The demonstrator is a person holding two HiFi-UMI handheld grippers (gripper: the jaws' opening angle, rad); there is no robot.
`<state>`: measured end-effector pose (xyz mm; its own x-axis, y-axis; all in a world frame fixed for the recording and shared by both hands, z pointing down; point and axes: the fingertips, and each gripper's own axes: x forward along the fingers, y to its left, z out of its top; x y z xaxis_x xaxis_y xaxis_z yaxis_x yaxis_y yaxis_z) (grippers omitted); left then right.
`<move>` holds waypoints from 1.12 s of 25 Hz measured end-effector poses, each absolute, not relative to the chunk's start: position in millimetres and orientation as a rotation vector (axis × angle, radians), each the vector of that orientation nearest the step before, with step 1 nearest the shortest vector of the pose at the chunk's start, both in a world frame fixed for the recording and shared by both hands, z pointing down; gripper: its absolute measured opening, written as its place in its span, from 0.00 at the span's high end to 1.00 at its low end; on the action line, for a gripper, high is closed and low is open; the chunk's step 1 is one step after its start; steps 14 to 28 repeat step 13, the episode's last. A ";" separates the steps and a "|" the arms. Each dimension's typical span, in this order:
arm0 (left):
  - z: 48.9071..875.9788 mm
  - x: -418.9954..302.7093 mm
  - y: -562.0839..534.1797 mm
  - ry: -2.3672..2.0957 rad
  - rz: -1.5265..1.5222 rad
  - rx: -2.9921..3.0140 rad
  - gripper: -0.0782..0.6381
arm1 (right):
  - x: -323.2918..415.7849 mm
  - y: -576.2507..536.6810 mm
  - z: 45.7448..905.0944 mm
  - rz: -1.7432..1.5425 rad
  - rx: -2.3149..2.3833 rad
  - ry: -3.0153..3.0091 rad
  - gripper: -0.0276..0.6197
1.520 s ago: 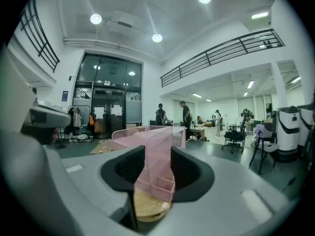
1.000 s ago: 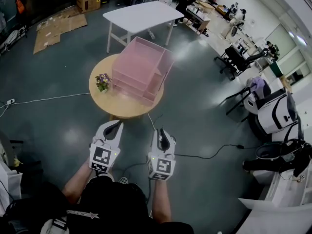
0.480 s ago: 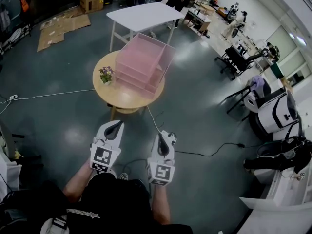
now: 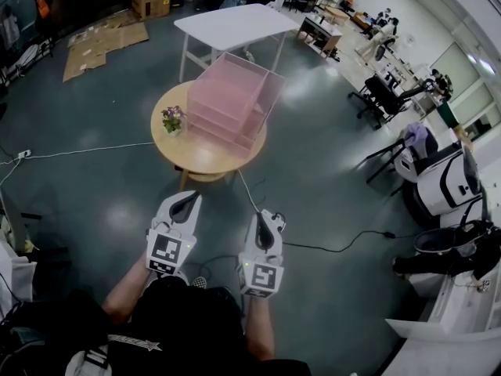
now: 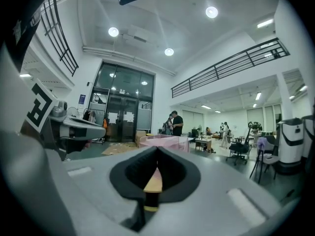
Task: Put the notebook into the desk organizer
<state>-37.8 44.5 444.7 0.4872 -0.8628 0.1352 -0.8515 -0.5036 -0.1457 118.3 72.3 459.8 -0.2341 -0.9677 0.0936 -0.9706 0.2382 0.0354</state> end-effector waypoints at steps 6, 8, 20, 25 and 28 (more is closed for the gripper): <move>445.9 -35.3 42.9 1.540 -0.301 -2.656 0.88 | 122.9 69.3 456.6 0.040 1.883 -2.401 0.95; 446.4 -34.3 42.6 1.542 -0.304 -2.658 0.88 | 125.1 68.5 454.5 0.042 1.891 -2.402 0.95; 450.7 -33.5 41.6 1.546 -0.311 -2.665 0.88 | 127.2 66.2 453.9 0.043 1.903 -2.405 0.95; 450.7 -33.5 41.6 1.546 -0.311 -2.665 0.88 | 127.2 66.2 453.9 0.043 1.903 -2.405 0.95; 450.7 -33.5 41.6 1.546 -0.311 -2.665 0.88 | 127.2 66.2 453.9 0.043 1.903 -2.405 0.95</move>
